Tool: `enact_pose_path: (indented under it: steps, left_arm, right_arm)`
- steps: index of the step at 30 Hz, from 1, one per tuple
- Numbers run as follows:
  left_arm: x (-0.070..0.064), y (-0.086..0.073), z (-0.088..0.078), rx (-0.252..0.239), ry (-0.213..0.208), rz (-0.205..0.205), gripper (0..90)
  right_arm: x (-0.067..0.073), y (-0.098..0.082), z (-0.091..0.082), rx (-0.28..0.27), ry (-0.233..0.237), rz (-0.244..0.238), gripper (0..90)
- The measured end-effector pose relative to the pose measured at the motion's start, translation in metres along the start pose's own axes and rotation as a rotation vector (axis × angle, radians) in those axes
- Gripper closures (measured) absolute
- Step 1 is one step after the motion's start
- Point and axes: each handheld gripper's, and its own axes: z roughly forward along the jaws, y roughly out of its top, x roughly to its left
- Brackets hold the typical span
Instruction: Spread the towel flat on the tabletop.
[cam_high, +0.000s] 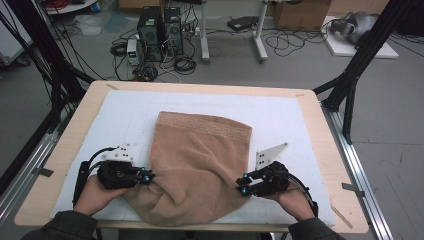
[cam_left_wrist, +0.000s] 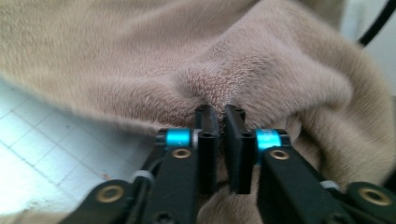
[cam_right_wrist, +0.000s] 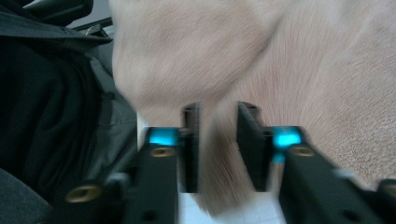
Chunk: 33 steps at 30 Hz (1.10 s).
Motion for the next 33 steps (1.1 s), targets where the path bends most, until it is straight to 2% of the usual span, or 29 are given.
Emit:
enact_pose_path:
  steps: [1, 3, 4, 5, 6, 7, 8, 9, 10, 11, 13, 14, 15, 16, 17, 19, 20, 21, 23, 24, 25, 26, 27, 28, 29, 30, 31, 32, 33]
  left_arm:
    - [0.002, 0.003, 0.000, -0.014, -0.003, -0.005, 70.5]
    - [0.010, 0.012, 0.003, -0.042, 0.011, -0.023, 61.9]
    - [0.023, 0.021, 0.011, -0.060, 0.062, -0.032, 57.3]
    - [0.023, 0.021, 0.011, -0.060, 0.062, -0.032, 56.0]
    - [0.032, 0.026, 0.018, -0.066, 0.095, -0.043, 56.0]
    - [0.037, 0.029, 0.023, -0.062, 0.123, -0.038, 55.2]
    - [0.044, 0.032, 0.032, -0.040, 0.179, -0.028, 55.0]
    - [0.052, 0.033, 0.041, -0.024, 0.204, -0.036, 55.0]
    - [0.058, 0.032, 0.047, -0.010, 0.201, -0.054, 55.1]
    - [0.067, 0.029, 0.058, 0.027, 0.207, -0.091, 55.2]
    - [0.078, 0.023, 0.073, 0.119, 0.232, -0.119, 55.6]
    - [0.082, 0.019, 0.078, 0.151, 0.223, -0.127, 58.5]
    - [0.081, 0.017, 0.077, 0.132, 0.241, -0.105, 58.5]
    - [0.080, 0.017, 0.077, 0.141, 0.265, -0.087, 77.5]
    - [0.079, 0.017, 0.077, 0.145, 0.249, -0.084, 85.8]
    - [0.075, 0.018, 0.077, 0.159, 0.244, -0.071, 86.6]
    - [0.074, 0.019, 0.075, 0.166, 0.231, -0.074, 87.2]
    - [0.071, 0.019, 0.073, 0.162, 0.212, -0.073, 87.6]
    - [0.060, 0.019, 0.063, 0.149, 0.188, -0.041, 87.6]
    - [0.056, 0.019, 0.058, 0.147, 0.179, -0.031, 87.7]
    - [0.050, 0.019, 0.053, 0.136, 0.167, -0.020, 87.7]
    - [0.042, 0.017, 0.046, 0.117, 0.150, -0.013, 87.7]
    - [0.036, 0.016, 0.040, 0.107, 0.123, -0.002, 87.7]
    - [0.029, 0.015, 0.034, 0.094, 0.092, -0.003, 87.6]
    - [0.023, 0.014, 0.028, 0.085, 0.058, 0.003, 87.6]
    - [0.019, 0.013, 0.024, 0.072, 0.047, 0.015, 85.5]
    - [0.018, 0.014, 0.020, 0.053, 0.042, 0.017, 85.5]
    - [0.019, 0.017, 0.019, 0.035, 0.038, 0.012, 70.5]
    - [0.022, 0.021, 0.019, 0.020, 0.055, 0.003, 70.5]
  right_arm:
    - [-0.001, 0.002, -0.003, -0.015, -0.012, -0.006, 62.3]
    - [-0.010, 0.005, -0.007, -0.034, -0.066, 0.000, 57.5]
    - [-0.027, 0.009, -0.006, -0.015, -0.148, 0.023, 53.8]
    - [-0.027, 0.009, -0.006, -0.015, -0.148, 0.023, 53.8]
    - [-0.038, 0.011, -0.003, -0.004, -0.183, 0.043, 53.5]
    - [-0.052, 0.012, 0.001, 0.008, -0.223, 0.065, 52.5]
    - [-0.072, 0.013, 0.010, 0.051, -0.289, 0.098, 51.5]
    - [-0.072, 0.013, 0.010, 0.051, -0.289, 0.098, 51.5]
    - [-0.083, 0.012, 0.015, 0.067, -0.307, 0.114, 50.5]
    - [-0.098, 0.009, 0.026, 0.081, -0.333, 0.145, 50.2]
    - [-0.103, 0.008, 0.031, 0.099, -0.336, 0.153, 50.6]
    - [-0.107, 0.005, 0.040, 0.146, -0.334, 0.164, 55.4]
    - [-0.107, 0.005, 0.040, 0.146, -0.334, 0.164, 55.4]
    - [-0.103, 0.005, 0.046, 0.156, -0.360, 0.133, 68.9]
    - [-0.102, 0.004, 0.046, 0.148, -0.345, 0.114, 80.6]
    - [-0.101, 0.004, 0.047, 0.149, -0.328, 0.108, 83.8]
    - [-0.099, 0.005, 0.047, 0.155, -0.330, 0.100, 84.8]
    - [-0.095, 0.007, 0.044, 0.140, -0.295, 0.100, 85.2]
    - [-0.091, 0.008, 0.040, 0.131, -0.288, 0.084, 85.2]
    - [-0.079, 0.010, 0.031, 0.096, -0.262, 0.066, 85.1]
    - [-0.073, 0.011, 0.026, 0.075, -0.227, 0.070, 85.1]
    - [-0.073, 0.011, 0.026, 0.075, -0.227, 0.070, 85.1]
    - [-0.060, 0.011, 0.020, 0.072, -0.134, 0.050, 84.0]
    - [-0.053, 0.011, 0.017, 0.067, -0.080, 0.053, 81.8]
    - [-0.053, 0.011, 0.017, 0.067, -0.080, 0.053, 81.8]
    - [-0.043, 0.012, 0.010, 0.042, -0.068, 0.036, 72.2]
    - [-0.043, 0.012, 0.010, 0.042, -0.068, 0.036, 72.2]
    - [-0.042, 0.014, 0.006, 0.025, -0.080, 0.038, 68.0]
    - [-0.044, 0.015, 0.004, 0.014, -0.109, 0.043, 62.9]
